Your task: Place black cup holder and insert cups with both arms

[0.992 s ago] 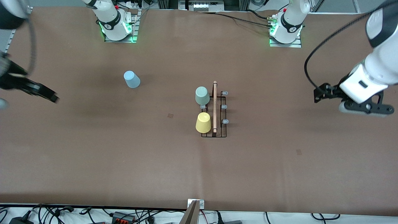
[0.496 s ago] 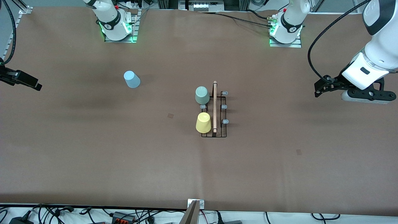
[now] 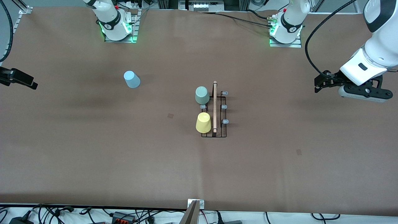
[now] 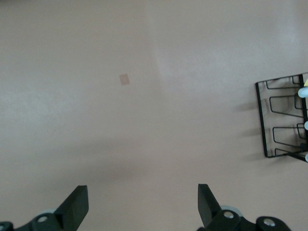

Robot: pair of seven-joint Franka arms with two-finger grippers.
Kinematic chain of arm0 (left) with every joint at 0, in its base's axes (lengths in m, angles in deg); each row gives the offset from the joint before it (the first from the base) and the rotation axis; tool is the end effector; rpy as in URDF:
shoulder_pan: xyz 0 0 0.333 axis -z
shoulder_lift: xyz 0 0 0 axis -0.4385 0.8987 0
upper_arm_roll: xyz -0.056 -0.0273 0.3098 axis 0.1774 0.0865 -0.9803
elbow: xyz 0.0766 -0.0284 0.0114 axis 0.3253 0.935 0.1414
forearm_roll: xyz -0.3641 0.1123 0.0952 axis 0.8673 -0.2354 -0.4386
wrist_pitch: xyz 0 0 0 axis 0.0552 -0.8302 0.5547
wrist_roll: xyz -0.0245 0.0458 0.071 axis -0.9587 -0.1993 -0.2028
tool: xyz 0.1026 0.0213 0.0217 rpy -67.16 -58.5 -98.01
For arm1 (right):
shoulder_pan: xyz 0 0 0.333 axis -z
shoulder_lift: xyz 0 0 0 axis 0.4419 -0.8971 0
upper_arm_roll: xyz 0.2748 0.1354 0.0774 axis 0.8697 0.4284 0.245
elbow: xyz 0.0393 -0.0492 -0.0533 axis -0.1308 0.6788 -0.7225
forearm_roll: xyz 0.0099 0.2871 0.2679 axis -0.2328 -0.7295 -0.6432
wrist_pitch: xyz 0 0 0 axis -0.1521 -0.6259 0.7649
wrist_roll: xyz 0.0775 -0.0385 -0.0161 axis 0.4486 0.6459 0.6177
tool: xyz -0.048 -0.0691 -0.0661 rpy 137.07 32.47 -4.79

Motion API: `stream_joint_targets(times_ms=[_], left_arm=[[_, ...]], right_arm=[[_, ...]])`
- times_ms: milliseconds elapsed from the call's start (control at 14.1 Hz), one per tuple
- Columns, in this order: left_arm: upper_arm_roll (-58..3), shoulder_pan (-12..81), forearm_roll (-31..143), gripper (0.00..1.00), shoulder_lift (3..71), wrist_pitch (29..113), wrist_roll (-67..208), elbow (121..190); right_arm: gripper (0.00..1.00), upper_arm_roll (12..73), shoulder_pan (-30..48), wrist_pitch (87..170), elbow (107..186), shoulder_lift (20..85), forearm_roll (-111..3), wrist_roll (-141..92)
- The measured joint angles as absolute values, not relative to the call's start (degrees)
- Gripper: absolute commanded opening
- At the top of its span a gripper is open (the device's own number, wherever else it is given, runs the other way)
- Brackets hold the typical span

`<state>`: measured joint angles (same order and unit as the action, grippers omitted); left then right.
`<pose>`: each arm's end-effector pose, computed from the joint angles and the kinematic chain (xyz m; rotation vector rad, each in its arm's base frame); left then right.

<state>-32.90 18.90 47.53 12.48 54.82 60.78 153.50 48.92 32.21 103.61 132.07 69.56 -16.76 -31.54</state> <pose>0.5691 -0.0569 0.5657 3.1206 -0.2420 0.0509 0.5862 -0.0542 0.6091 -3.1333 0.1960 0.0095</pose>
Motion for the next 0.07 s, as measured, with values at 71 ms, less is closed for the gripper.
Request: stream_joint_targets(times_ms=[71], left_arm=[[-32.9,18.9,47.5,1.00,12.5,54.3,60.8,153.2]], right_arm=[[1.00,48.9,32.2,103.6,132.1,69.8,-16.8,-31.5]])
